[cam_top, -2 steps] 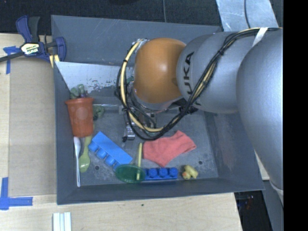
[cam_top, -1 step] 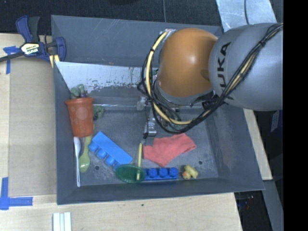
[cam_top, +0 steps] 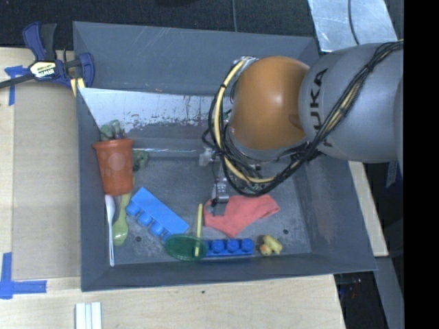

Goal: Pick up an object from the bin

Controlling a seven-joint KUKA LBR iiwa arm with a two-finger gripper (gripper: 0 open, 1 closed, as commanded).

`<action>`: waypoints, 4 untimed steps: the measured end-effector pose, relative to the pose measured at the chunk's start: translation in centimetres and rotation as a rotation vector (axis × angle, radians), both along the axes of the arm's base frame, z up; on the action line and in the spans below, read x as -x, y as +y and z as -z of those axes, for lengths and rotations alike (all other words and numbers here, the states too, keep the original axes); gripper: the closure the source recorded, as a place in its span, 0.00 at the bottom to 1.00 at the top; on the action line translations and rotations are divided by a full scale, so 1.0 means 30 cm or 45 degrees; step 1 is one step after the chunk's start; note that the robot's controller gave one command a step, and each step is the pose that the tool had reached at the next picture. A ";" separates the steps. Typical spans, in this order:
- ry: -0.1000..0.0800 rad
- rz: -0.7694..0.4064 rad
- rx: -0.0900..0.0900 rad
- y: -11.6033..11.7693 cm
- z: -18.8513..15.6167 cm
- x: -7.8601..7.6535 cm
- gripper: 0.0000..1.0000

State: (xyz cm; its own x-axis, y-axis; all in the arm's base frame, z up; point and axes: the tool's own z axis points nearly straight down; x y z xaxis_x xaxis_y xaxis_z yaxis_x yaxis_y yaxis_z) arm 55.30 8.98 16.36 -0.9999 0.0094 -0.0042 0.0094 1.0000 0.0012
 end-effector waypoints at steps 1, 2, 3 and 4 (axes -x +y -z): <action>-0.010 -0.237 0.000 -0.177 -0.002 0.087 0.00; -0.003 -0.187 -0.001 -0.285 0.131 0.105 0.00; 0.000 -0.112 -0.001 -0.319 0.196 0.109 0.00; 0.003 -0.012 -0.003 -0.331 0.173 0.080 0.00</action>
Offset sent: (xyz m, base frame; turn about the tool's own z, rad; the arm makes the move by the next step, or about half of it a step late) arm -0.0351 -0.0934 -0.0513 -0.1375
